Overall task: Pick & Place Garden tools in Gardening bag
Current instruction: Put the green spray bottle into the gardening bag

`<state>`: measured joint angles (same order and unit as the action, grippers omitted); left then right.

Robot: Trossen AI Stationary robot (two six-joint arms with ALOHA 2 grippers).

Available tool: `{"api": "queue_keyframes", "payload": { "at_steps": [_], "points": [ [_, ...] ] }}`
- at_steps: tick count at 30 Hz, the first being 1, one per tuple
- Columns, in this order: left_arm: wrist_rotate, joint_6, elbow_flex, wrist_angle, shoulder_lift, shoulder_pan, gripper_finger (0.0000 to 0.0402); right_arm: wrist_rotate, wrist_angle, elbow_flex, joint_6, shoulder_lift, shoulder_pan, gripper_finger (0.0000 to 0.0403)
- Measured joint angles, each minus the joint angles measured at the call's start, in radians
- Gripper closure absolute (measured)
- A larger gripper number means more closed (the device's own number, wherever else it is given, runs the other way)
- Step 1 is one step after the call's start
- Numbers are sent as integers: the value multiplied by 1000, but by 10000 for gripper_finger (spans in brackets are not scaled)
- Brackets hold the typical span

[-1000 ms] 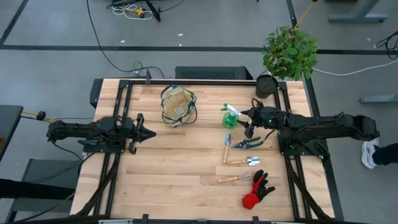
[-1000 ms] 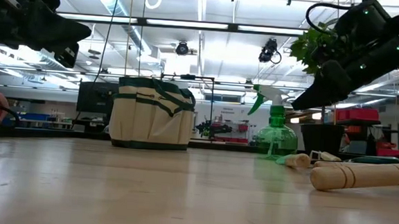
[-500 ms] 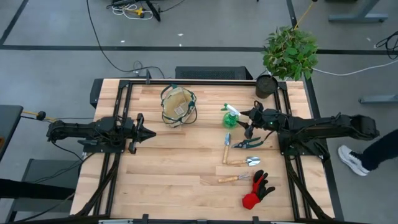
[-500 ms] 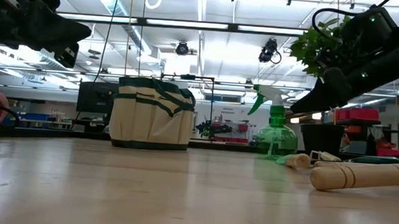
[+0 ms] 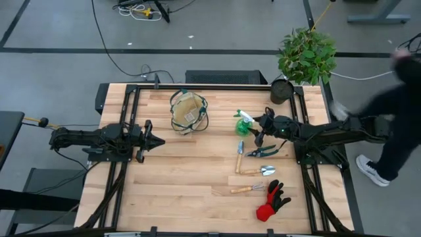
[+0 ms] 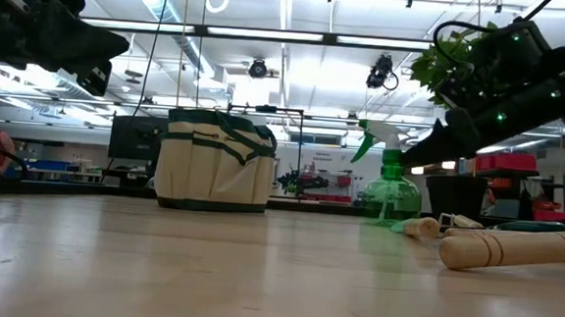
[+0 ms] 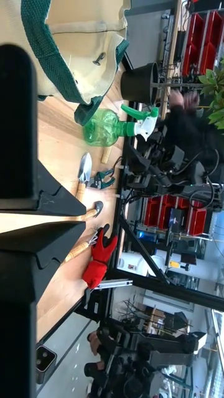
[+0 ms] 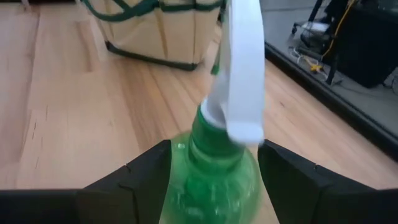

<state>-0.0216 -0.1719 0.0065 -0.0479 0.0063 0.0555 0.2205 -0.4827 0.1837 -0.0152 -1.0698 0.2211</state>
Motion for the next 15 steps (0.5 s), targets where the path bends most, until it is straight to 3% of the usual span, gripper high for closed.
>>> {"api": "queue_keyframes", "payload": {
  "at_steps": [15],
  "points": [
    [0,0,0,0,0,0,369,27,-206,0,2,-168,0,161]
  ]
}}
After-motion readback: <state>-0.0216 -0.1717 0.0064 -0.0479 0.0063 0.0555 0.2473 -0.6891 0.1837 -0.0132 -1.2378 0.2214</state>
